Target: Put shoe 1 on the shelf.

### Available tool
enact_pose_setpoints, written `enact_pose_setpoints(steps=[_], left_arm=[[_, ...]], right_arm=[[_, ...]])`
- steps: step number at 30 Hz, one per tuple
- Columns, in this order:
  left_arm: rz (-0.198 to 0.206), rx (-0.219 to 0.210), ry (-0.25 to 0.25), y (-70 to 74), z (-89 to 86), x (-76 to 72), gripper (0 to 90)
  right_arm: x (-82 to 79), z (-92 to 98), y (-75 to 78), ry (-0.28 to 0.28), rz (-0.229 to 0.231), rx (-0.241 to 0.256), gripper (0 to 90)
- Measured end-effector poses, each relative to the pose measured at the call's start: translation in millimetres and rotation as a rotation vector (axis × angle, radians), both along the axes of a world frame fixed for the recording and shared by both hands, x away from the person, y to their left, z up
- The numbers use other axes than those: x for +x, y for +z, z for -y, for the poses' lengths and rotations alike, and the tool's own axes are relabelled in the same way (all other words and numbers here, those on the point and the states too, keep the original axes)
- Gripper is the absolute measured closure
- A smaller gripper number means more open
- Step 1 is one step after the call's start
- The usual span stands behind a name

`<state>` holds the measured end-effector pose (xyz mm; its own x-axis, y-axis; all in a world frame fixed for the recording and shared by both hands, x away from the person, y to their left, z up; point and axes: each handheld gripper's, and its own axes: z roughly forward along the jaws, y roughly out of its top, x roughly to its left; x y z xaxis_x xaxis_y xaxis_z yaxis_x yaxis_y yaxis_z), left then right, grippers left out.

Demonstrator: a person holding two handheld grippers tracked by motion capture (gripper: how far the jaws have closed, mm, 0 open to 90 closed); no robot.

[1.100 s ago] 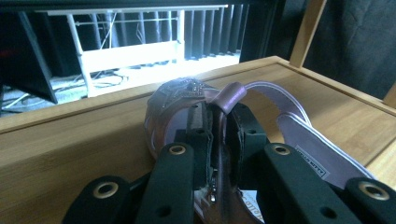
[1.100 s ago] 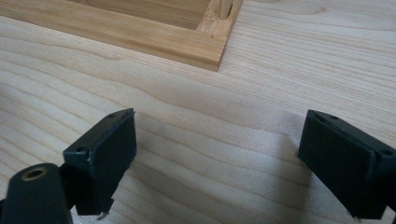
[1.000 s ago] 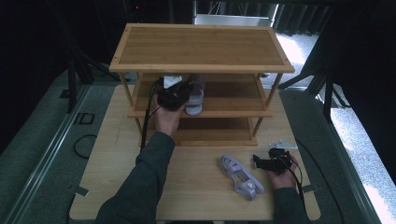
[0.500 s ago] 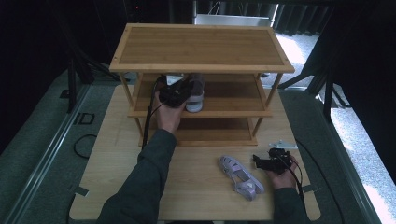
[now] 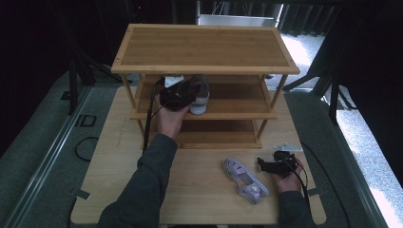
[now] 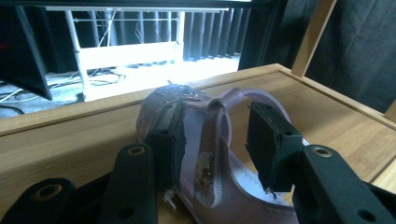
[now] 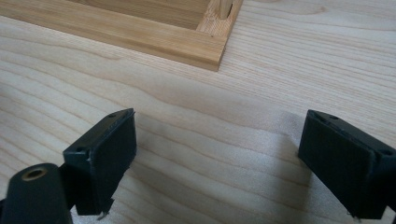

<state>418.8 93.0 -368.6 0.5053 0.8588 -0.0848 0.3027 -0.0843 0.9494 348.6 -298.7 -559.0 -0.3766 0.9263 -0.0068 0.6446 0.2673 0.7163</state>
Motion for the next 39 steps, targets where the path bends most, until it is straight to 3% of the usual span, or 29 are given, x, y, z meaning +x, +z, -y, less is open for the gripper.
enact_pose_setpoints(steps=[5,17,20,26,31,35,39], left_arm=[[0.012,-0.016,-0.024,3.3,-1.3,-7.9,54.0],[0.036,-0.005,-0.082,15.4,-0.7,-30.7,49.5],[0.011,-0.041,-0.079,17.5,-0.6,-36.3,49.1],[0.032,-0.002,-0.095,17.8,-3.6,-40.1,48.4],[0.032,-0.023,-0.094,13.9,-9.9,-45.1,48.0],[0.027,0.012,-0.09,10.6,-12.3,-50.2,47.9],[0.039,-0.005,-0.099,9.2,-15.2,-57.7,47.9]], right_arm=[[0.0,0.0,0.0,-0.001,0.0,0.0,10.9],[0.0,0.0,0.0,0.0,0.0,0.0,10.9],[0.0,0.0,0.0,-0.001,0.0,0.0,10.9],[0.0,0.0,0.0,0.0,0.0,0.0,10.9],[0.0,0.0,0.0,0.0,0.0,0.0,10.9],[0.0,0.0,0.1,0.0,-0.001,0.0,10.9],[0.0,0.0,0.0,0.0,0.0,0.0,10.9]])
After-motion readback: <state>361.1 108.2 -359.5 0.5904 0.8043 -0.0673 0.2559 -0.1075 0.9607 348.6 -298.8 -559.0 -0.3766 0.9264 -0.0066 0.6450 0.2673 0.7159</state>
